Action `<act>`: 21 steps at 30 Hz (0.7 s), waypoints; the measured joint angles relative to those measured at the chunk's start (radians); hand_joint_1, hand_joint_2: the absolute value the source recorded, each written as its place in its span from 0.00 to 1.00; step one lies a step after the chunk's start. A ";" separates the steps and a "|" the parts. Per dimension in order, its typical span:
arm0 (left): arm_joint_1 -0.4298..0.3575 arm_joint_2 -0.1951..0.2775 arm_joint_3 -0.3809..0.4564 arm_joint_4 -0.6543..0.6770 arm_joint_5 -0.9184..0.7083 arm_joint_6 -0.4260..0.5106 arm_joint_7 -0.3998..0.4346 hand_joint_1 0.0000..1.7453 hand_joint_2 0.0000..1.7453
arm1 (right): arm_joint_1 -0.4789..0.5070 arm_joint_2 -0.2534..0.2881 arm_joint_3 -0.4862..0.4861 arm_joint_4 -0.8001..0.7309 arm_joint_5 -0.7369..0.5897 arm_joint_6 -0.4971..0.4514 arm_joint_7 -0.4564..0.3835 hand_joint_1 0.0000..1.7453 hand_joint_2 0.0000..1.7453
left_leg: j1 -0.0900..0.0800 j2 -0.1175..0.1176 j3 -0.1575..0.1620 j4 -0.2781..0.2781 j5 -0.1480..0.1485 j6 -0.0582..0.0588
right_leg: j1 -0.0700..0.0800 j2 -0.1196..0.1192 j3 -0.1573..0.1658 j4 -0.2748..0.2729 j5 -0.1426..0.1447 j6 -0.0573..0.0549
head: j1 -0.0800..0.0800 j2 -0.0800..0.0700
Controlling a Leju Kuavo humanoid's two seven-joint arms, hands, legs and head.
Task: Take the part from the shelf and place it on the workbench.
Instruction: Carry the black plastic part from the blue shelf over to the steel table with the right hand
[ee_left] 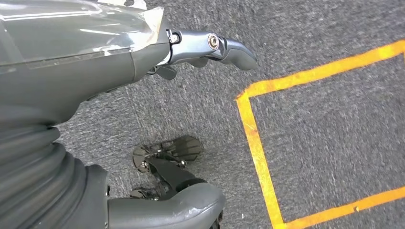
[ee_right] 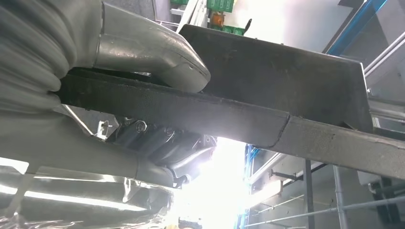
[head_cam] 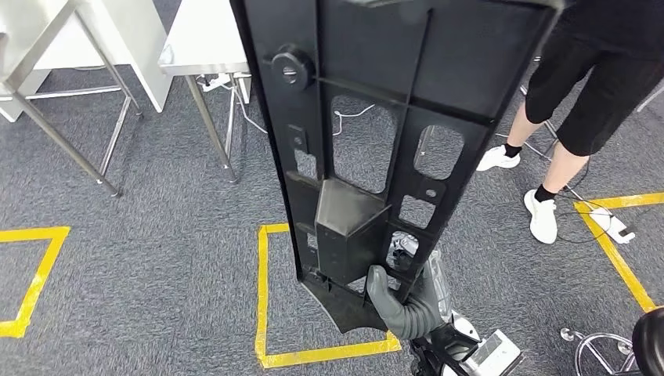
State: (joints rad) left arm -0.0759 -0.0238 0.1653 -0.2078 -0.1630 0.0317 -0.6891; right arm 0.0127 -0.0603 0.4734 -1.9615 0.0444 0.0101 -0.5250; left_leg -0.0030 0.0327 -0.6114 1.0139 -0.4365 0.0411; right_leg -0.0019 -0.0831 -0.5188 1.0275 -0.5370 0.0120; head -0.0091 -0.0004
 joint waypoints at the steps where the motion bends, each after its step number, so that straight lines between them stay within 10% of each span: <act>1: -0.001 0.000 0.000 0.000 -0.002 0.000 0.000 0.00 1.00 | 0.000 0.000 -0.001 0.000 -0.001 -0.003 0.001 1.00 1.00 | 0.004 -0.005 0.007 -0.010 0.004 0.006 | 0.000 0.019 -0.014 0.031 -0.016 0.000 | 0.002 0.000; 6: -0.005 -0.001 0.000 0.000 -0.005 -0.001 0.001 0.00 1.00 | 0.008 -0.005 -0.002 0.003 -0.003 -0.008 0.004 1.00 1.00 | 0.009 -0.036 0.013 -0.017 0.006 0.014 | -0.011 0.077 -0.159 0.270 -0.085 0.005 | 0.009 0.000; 9: -0.005 -0.002 0.000 0.000 -0.005 -0.001 0.001 0.00 1.00 | 0.008 -0.008 -0.002 0.005 -0.003 -0.008 0.004 1.00 1.00 | 0.010 -0.053 0.018 -0.012 0.000 0.004 | -0.020 0.077 -0.096 0.100 0.004 0.036 | 0.011 0.000; 11: -0.005 -0.001 0.000 0.000 -0.005 -0.002 0.001 0.00 1.00 | 0.007 -0.008 -0.002 0.005 -0.003 -0.008 0.004 1.00 1.00 | 0.006 -0.059 0.018 -0.004 -0.010 -0.006 | -0.027 0.078 -0.052 0.004 0.047 0.034 | 0.010 0.000; 15: -0.003 0.001 0.000 0.000 -0.006 -0.003 0.002 0.00 1.00 | 0.007 -0.008 -0.002 0.005 -0.003 -0.008 0.004 1.00 1.00 | 0.008 -0.058 0.018 0.001 -0.015 0.011 | -0.023 0.081 -0.043 -0.010 0.057 0.021 | 0.006 0.000; 21: -0.003 0.001 0.000 0.000 -0.006 -0.003 0.002 0.00 1.00 | 0.007 -0.008 -0.003 0.006 -0.003 -0.008 0.004 1.00 1.00 | 0.012 -0.057 0.024 -0.007 -0.012 0.004 | -0.016 0.082 -0.043 -0.009 0.055 0.015 | 0.006 0.000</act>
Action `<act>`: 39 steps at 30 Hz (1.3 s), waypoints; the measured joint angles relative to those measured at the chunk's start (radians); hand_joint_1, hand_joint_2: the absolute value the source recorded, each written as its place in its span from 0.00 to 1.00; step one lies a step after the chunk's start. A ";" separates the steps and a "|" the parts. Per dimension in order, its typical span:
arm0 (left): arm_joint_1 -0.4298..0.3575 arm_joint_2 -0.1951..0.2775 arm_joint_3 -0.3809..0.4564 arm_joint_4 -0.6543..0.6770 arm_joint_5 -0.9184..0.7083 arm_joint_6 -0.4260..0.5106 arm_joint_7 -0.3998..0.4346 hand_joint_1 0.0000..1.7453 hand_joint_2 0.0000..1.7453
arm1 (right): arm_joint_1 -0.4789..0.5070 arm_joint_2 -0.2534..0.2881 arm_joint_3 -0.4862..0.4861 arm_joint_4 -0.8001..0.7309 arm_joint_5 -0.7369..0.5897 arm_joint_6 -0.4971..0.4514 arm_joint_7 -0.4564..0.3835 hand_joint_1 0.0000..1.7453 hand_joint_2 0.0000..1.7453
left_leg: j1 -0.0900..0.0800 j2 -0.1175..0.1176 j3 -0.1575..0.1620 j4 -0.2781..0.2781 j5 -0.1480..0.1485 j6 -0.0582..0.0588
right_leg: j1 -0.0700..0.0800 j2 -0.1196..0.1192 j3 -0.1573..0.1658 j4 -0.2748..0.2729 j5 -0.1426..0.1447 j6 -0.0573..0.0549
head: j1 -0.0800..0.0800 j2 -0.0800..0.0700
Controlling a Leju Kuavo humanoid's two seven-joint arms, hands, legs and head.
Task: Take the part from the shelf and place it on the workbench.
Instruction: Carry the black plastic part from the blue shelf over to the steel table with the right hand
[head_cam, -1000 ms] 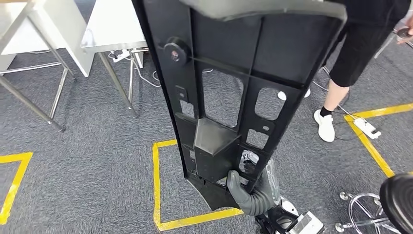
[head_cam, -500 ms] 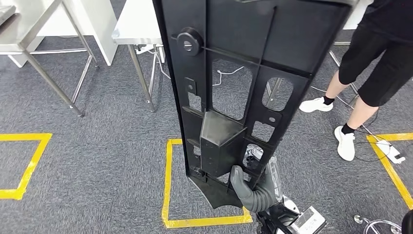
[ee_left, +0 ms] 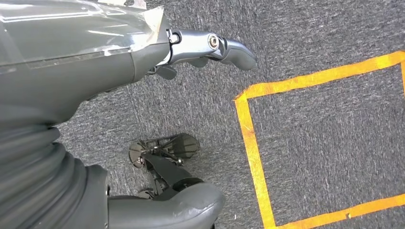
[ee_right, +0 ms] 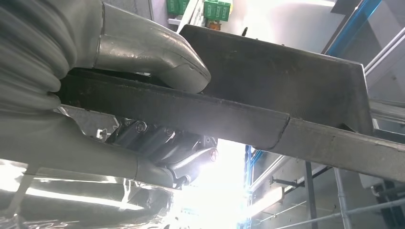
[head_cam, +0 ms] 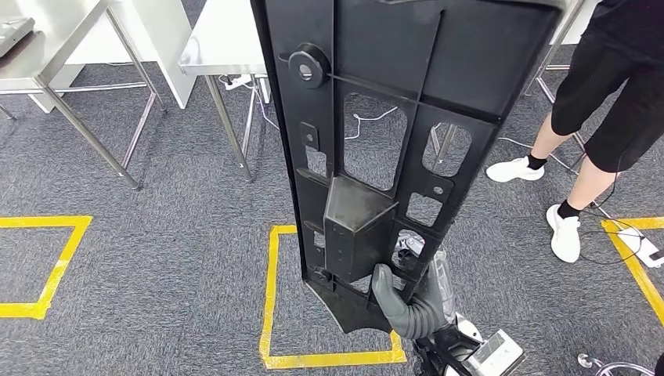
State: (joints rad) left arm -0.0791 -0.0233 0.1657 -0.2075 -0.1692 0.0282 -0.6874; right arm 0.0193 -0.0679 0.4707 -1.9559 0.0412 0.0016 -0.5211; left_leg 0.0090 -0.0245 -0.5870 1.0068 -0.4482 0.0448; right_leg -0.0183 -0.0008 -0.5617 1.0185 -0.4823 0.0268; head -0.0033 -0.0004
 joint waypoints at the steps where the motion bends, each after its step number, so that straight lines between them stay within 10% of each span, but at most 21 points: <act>1: 0.000 0.000 0.000 0.000 0.000 0.000 0.000 0.00 1.00 | 0.000 0.000 0.000 0.000 0.000 -0.001 0.000 1.00 1.00 | 0.001 0.000 0.000 0.000 0.000 -0.003 | 0.001 0.000 0.000 0.000 -0.001 -0.001 | 0.000 0.000; 11: -0.002 0.000 0.000 0.000 -0.015 -0.018 0.005 0.00 1.00 | -0.014 0.000 0.000 0.002 -0.007 -0.021 0.010 1.00 1.00 | -0.002 0.003 0.000 -0.001 -0.004 -0.028 | 0.003 0.000 0.000 0.001 -0.002 -0.003 | 0.001 0.000; 19: -0.005 0.006 0.000 0.000 -0.027 -0.025 0.004 0.00 1.00 | -0.037 0.000 0.000 0.015 -0.030 -0.041 0.019 1.00 1.00 | -0.012 0.003 -0.004 0.010 -0.012 -0.014 | -0.012 0.000 0.002 -0.003 -0.001 0.001 | 0.000 0.000; 22: -0.006 0.009 -0.001 0.000 -0.034 -0.024 0.000 0.00 1.00 | -0.056 -0.002 0.002 0.024 -0.048 -0.058 0.020 1.00 1.00 | -0.014 0.002 -0.001 -0.002 -0.014 0.006 | -0.010 0.001 0.007 0.005 0.013 0.019 | 0.000 0.000; 27: -0.012 0.010 -0.001 -0.001 -0.042 -0.025 0.008 0.00 1.00 | -0.081 -0.015 0.006 0.036 -0.066 -0.086 0.020 1.00 1.00 | -0.006 0.002 0.028 -0.018 -0.012 0.026 | -0.008 0.001 -0.080 0.191 -0.077 0.005 | 0.005 0.000; 29: -0.012 0.011 -0.001 -0.001 -0.043 -0.027 0.013 0.00 1.00 | -0.082 -0.021 0.008 0.042 -0.069 -0.092 0.020 1.00 1.00 | -0.006 0.002 0.029 -0.017 -0.015 0.023 | -0.010 0.001 -0.131 0.270 -0.097 0.015 | 0.006 0.000; 33: -0.012 0.011 -0.001 -0.001 -0.048 -0.028 0.022 0.00 1.00 | -0.087 -0.027 0.011 0.055 -0.071 -0.097 0.020 1.00 1.00 | -0.001 -0.003 0.046 -0.012 -0.031 -0.001 | -0.018 0.001 -0.061 0.072 0.000 0.057 | 0.009 0.000; 39: -0.022 0.013 -0.001 -0.001 -0.053 -0.027 0.031 0.00 1.00 | -0.094 -0.027 0.016 0.065 -0.072 -0.108 0.019 1.00 1.00 | 0.002 0.006 0.037 0.028 -0.052 -0.034 | -0.014 0.002 -0.011 0.005 0.006 -0.012 | 0.003 0.000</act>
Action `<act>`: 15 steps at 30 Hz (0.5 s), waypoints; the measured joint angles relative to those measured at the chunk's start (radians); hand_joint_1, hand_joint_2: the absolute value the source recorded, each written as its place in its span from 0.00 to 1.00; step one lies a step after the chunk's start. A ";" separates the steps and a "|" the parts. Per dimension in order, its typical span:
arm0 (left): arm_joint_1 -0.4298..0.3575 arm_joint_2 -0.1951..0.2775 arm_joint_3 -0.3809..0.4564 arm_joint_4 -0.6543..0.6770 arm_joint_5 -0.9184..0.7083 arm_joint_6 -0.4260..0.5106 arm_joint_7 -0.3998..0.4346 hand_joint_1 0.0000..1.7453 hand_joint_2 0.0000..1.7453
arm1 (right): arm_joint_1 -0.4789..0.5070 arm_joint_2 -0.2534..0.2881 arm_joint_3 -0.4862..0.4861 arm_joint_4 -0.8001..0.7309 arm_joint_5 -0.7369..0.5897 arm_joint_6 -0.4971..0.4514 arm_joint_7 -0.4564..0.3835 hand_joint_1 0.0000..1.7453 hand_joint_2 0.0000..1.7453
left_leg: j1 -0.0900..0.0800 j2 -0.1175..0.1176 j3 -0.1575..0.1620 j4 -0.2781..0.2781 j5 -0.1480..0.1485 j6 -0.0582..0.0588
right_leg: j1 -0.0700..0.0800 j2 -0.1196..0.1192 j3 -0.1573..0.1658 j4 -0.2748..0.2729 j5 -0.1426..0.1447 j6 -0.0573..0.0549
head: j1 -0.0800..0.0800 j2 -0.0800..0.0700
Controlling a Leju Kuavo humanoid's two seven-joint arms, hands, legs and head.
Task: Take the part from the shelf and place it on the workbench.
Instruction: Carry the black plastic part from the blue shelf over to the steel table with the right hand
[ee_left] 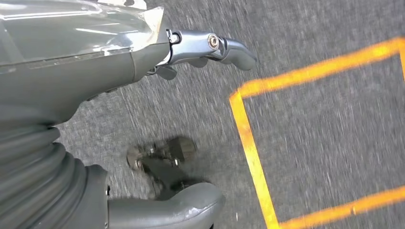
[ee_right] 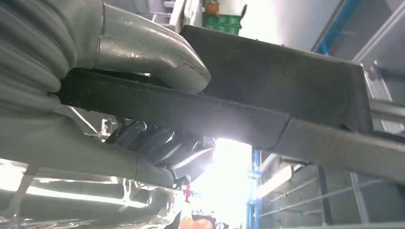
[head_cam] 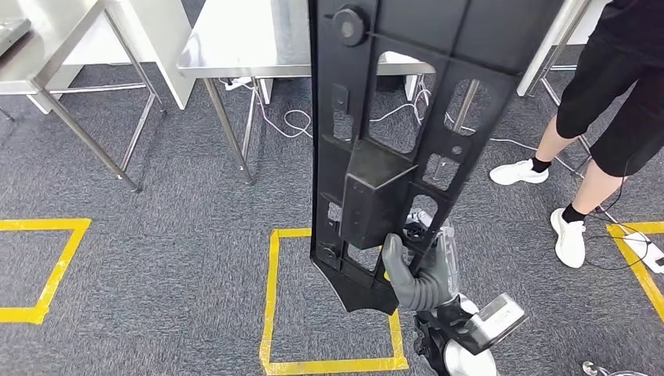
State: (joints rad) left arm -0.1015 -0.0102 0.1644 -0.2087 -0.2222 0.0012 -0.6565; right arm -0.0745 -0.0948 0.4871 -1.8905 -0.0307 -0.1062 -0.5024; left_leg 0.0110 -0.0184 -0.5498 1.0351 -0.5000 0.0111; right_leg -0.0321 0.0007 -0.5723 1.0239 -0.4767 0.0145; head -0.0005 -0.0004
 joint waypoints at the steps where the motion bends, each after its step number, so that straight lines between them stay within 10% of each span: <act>1: -0.003 0.000 0.000 0.000 0.000 0.001 0.002 0.00 1.00 | -0.002 0.001 0.000 0.001 0.000 -0.002 -0.001 1.00 1.00 | 0.002 0.005 -0.023 0.041 -0.008 -0.004 | 0.000 0.000 0.010 -0.001 -0.005 -0.007 | -0.001 0.000; 6: -0.004 0.000 0.000 0.000 -0.001 0.003 0.009 0.00 1.00 | 0.000 0.002 0.002 0.012 0.001 -0.002 -0.002 1.00 1.00 | 0.001 0.015 -0.203 0.261 -0.065 -0.008 | 0.014 0.001 0.044 -0.002 -0.037 -0.028 | -0.003 0.000; 10: -0.004 0.002 0.000 0.000 -0.001 0.003 0.010 0.00 1.00 | 0.000 0.002 0.002 0.015 0.001 -0.003 -0.003 1.00 1.00 | -0.020 0.015 -0.148 0.048 0.080 0.034 | 0.023 0.002 0.087 -0.007 -0.073 -0.024 | 0.000 0.000; 15: -0.005 0.005 0.000 -0.004 -0.001 0.004 0.010 0.00 1.00 | -0.002 0.003 0.003 0.019 0.002 -0.002 -0.003 1.00 1.00 | -0.032 0.008 -0.078 -0.042 0.089 0.066 | 0.031 0.001 0.119 -0.005 -0.077 0.007 | 0.000 0.000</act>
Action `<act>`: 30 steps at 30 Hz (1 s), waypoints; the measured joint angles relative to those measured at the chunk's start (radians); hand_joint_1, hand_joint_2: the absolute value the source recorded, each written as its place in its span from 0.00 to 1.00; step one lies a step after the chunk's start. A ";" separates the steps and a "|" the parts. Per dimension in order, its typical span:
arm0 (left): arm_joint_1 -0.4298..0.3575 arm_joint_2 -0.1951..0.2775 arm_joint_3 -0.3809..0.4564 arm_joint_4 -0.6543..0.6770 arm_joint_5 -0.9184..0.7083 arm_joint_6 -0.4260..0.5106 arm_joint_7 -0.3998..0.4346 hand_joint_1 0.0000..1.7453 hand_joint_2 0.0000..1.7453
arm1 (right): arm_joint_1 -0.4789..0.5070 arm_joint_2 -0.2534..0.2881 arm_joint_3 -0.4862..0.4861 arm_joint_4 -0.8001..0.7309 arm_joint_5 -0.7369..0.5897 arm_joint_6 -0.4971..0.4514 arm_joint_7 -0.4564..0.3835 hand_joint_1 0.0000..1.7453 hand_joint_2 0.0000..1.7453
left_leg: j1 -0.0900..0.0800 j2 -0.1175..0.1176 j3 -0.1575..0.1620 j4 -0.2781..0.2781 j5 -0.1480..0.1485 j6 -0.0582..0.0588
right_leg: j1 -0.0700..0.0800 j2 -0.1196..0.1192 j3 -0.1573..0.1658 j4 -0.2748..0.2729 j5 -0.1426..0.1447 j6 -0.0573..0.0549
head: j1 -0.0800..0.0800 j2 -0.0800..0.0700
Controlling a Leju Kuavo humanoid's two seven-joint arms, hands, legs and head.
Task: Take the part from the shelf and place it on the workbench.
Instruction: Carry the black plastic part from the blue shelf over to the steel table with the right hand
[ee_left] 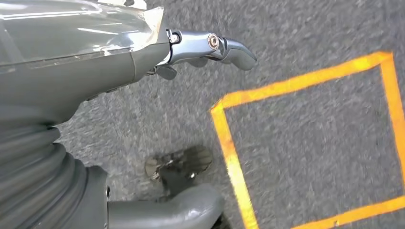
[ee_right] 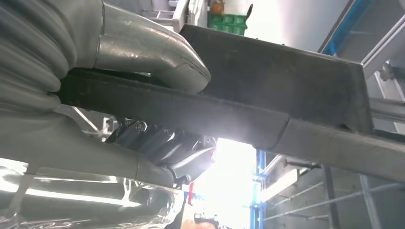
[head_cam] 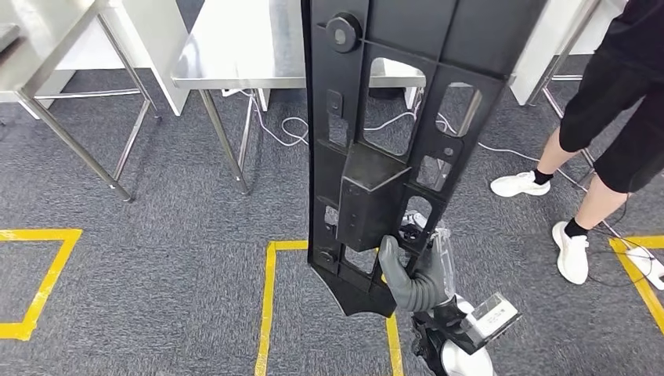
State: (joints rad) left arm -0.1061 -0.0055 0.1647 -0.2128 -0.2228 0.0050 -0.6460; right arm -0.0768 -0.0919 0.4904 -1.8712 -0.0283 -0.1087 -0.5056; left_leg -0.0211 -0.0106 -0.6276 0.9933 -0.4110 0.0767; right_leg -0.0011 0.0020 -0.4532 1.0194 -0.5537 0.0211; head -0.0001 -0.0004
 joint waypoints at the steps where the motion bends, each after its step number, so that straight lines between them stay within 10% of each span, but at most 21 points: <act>1: 0.000 0.000 0.000 0.000 0.000 0.000 0.000 0.00 1.00 | -0.002 0.000 0.000 0.000 0.001 0.000 -0.001 1.00 1.00 | 0.002 0.000 0.016 -0.007 -0.002 0.003 | 0.001 0.000 -0.015 0.031 -0.004 0.001 | 0.001 0.000; 5: -0.002 -0.001 0.000 0.000 0.000 0.002 0.005 0.00 1.00 | 0.002 -0.001 0.001 0.006 0.009 0.000 -0.003 1.00 1.00 | 0.004 -0.006 0.051 -0.012 -0.027 0.012 | -0.014 0.001 -0.165 0.216 -0.064 0.010 | 0.005 0.000; 7: 0.000 -0.001 0.001 0.000 0.000 0.005 0.008 0.00 1.00 | 0.005 -0.001 0.001 0.011 0.012 0.001 -0.004 1.00 1.00 | 0.005 -0.012 0.075 -0.011 -0.049 0.005 | -0.026 0.000 -0.198 0.185 -0.072 0.027 | 0.006 0.000; 10: 0.004 -0.002 0.002 0.000 0.000 0.008 0.010 0.00 1.00 | 0.005 -0.001 0.003 0.019 0.012 0.004 -0.008 1.00 1.00 | 0.007 -0.017 0.113 -0.004 -0.088 -0.012 | -0.042 -0.005 -0.176 0.034 0.056 0.064 | 0.008 0.000; 12: 0.004 -0.002 0.004 0.000 0.000 0.010 0.011 0.00 1.00 | 0.005 -0.001 0.004 0.023 0.012 0.004 -0.010 1.00 1.00 | 0.007 -0.016 0.124 0.003 -0.108 -0.027 | -0.034 -0.005 -0.162 0.002 0.108 0.047 | 0.007 0.000; 16: 0.001 -0.004 0.010 0.000 0.000 0.010 0.011 0.00 1.00 | -0.002 0.005 0.005 0.024 0.011 0.006 -0.013 1.00 1.00 | 0.018 -0.006 0.090 0.083 -0.109 -0.045 | -0.036 0.001 -0.121 -0.010 0.092 -0.005 | 0.007 0.000; 20: 0.004 -0.005 0.013 0.000 0.000 0.017 0.013 0.00 1.00 | -0.004 0.012 0.008 0.026 0.009 0.015 -0.012 1.00 1.00 | 0.037 0.002 -0.071 0.291 -0.167 -0.074 | -0.038 0.001 -0.078 -0.015 0.055 -0.024 | 0.006 0.000; 22: 0.005 -0.005 0.015 0.000 0.000 0.018 0.013 0.00 1.00 | -0.003 0.015 0.009 0.028 0.009 0.019 -0.012 1.00 1.00 | 0.050 0.006 -0.106 0.276 -0.165 -0.087 | -0.043 0.003 -0.050 -0.015 0.032 -0.017 | 0.006 0.000; 25: 0.009 -0.005 0.018 0.001 0.000 0.020 0.016 0.00 1.00 | -0.003 0.017 0.010 0.034 0.007 0.021 -0.012 1.00 1.00 | 0.065 0.018 -0.077 0.110 -0.034 -0.105 | -0.050 0.004 -0.003 -0.016 -0.011 0.005 | 0.002 0.000; 27: 0.012 -0.005 0.019 0.003 0.000 0.020 0.018 0.00 1.00 | -0.006 0.018 0.011 0.037 0.006 0.022 -0.013 1.00 1.00 | 0.061 0.026 -0.061 0.060 0.008 -0.096 | -0.045 0.002 0.016 -0.024 -0.029 0.025 | -0.002 0.000; 30: 0.012 -0.005 0.019 0.003 0.000 0.020 0.017 0.00 1.00 | -0.010 0.020 0.012 0.039 0.005 0.022 -0.013 1.00 1.00 | 0.049 0.020 -0.039 0.053 -0.008 -0.062 | -0.037 -0.002 0.033 -0.016 -0.022 0.053 | -0.001 0.000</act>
State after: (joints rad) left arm -0.0939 -0.0105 0.1840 -0.2097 -0.2224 0.0253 -0.6287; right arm -0.0867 -0.0716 0.5023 -1.8327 -0.0233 -0.0866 -0.5190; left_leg 0.0282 0.0091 -0.6661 1.0462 -0.4186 0.0145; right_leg -0.0384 0.0003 -0.4203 1.0029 -0.5761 0.0744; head -0.0015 -0.0004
